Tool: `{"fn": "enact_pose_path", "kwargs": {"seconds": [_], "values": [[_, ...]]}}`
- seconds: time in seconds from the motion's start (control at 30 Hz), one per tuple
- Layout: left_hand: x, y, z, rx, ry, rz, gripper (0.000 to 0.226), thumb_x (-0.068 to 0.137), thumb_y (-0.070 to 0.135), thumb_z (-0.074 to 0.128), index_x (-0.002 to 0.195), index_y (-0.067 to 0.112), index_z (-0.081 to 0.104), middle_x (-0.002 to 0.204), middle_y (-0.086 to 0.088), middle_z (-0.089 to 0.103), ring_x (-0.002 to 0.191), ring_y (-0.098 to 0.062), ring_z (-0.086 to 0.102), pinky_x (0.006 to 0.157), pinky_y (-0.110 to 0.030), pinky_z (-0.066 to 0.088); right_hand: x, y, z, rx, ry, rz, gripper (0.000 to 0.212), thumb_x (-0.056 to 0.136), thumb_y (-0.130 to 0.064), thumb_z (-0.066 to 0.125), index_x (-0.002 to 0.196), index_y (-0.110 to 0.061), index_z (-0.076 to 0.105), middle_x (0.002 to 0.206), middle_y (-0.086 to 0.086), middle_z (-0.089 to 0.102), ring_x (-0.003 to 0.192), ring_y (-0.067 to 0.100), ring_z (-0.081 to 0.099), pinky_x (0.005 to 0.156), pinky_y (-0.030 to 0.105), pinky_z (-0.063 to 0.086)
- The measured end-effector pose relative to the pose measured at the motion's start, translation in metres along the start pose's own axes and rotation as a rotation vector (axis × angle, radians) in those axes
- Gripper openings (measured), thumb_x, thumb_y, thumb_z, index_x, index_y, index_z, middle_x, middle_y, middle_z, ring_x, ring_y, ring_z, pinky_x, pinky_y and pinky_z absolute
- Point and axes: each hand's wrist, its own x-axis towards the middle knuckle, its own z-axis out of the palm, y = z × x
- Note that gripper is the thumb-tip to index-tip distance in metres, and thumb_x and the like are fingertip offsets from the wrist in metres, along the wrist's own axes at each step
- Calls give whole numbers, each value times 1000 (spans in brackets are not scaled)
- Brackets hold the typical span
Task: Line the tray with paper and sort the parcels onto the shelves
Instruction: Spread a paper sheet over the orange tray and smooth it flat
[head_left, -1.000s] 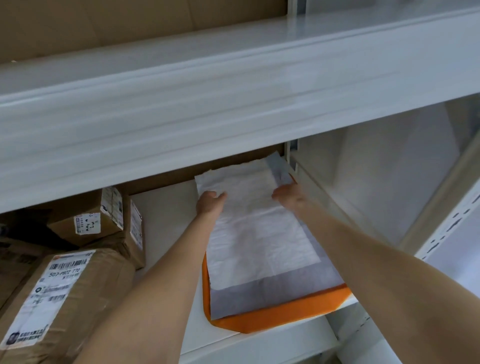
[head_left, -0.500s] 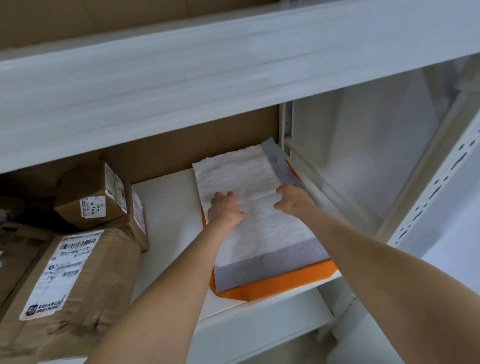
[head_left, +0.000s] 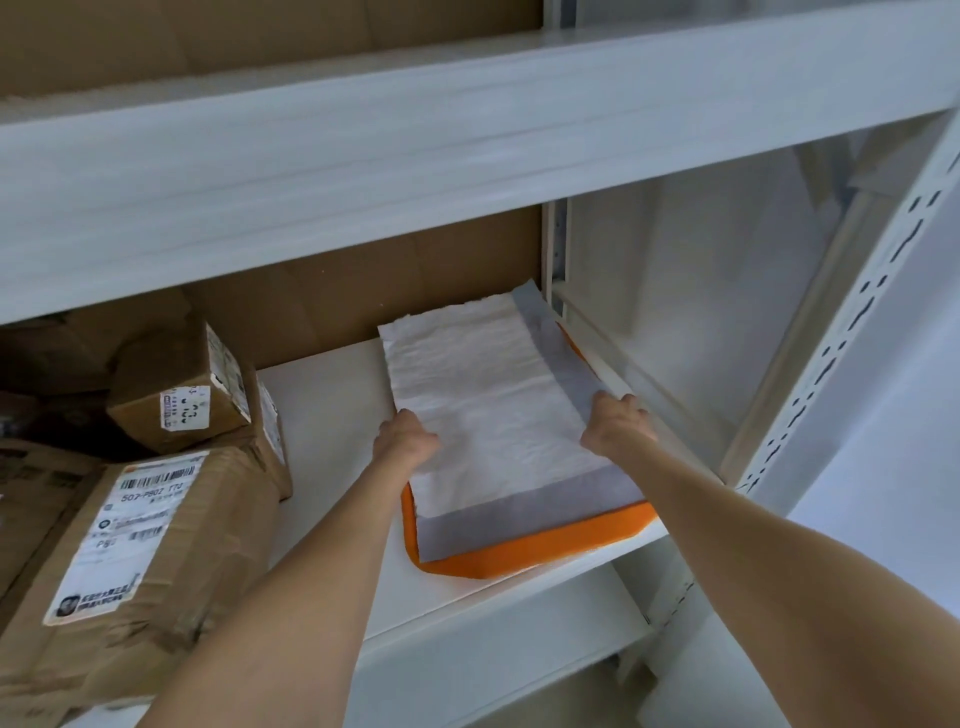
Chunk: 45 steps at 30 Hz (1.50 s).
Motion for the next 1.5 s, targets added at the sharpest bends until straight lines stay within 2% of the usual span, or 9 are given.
{"fn": "enact_pose_path", "kwargs": {"seconds": [0.4, 0.7, 0.87, 1.0, 1.1, 1.17, 1.23, 1.33, 1.5], "values": [[-35, -6, 20, 334, 70, 140, 50, 88, 29, 59, 135, 19, 46, 135, -11, 43, 126, -29, 37, 97, -37, 42, -8, 21, 0, -193, 202, -77, 41, 93, -11, 49, 132, -19, 48, 128, 10, 55, 120, 30, 50, 88, 38, 45], [-70, 24, 34, 85, -395, 416, 93, 66, 59, 76, 144, 34, 33, 152, 6, 29, 137, -19, 32, 106, -34, 31, -7, 23, -17, 533, 135, 120, 27, 93, -8, 49, 116, -1, 61, 116, 20, 63, 107, 35, 61, 88, 39, 52], [-84, 33, 37, 239, -342, 429, 94, 70, 54, 74, 147, 31, 27, 149, 0, 35, 132, -25, 40, 103, -40, 41, -4, 30, -22, 770, 54, 173, 27, 94, -11, 55, 118, 0, 60, 117, 18, 63, 106, 33, 63, 83, 34, 53], [-89, 34, 28, 461, -52, 580, 14, 89, 29, 57, 94, 16, 60, 100, -6, 62, 91, -24, 59, 65, -29, 43, -13, 31, -20, 373, 56, 64, 29, 94, -9, 50, 121, -1, 57, 116, 17, 59, 109, 35, 59, 88, 37, 53], [-96, 35, 24, 570, -97, 575, 14, 90, 25, 54, 93, 16, 64, 94, -7, 63, 82, -23, 58, 62, -28, 40, -34, 25, -19, -51, 120, -124, 36, 93, -29, 59, 126, -14, 56, 136, 14, 44, 125, 35, 42, 92, 43, 47], [-102, 38, 25, 624, -154, 543, 16, 88, 24, 56, 98, 17, 67, 90, -5, 61, 79, -23, 58, 62, -28, 43, -46, 20, -24, -96, 128, -315, 40, 88, -49, 63, 119, -24, 59, 129, 7, 50, 119, 30, 45, 88, 40, 46], [-106, 40, 26, 656, -182, 526, 18, 84, 20, 59, 100, 20, 67, 87, -3, 59, 77, -21, 56, 60, -27, 41, -58, 13, -30, 2, -88, -474, 48, 82, -58, 66, 119, -29, 56, 120, -2, 53, 108, 21, 49, 82, 31, 44], [-107, 39, 30, 619, -217, 502, 27, 86, 19, 61, 112, 22, 66, 96, -1, 63, 83, -19, 58, 63, -27, 43, -76, 5, -32, -72, -443, -556, 64, 76, -58, 71, 128, -25, 54, 121, -9, 48, 110, 16, 46, 82, 26, 40], [-106, 28, 27, 593, -260, 457, 28, 88, 17, 59, 116, 19, 64, 107, -3, 64, 87, -17, 58, 67, -26, 46, -82, 11, -25, -194, -532, -616, 41, 90, -32, 66, 127, -14, 61, 131, 5, 56, 119, 25, 51, 98, 34, 42]]}}
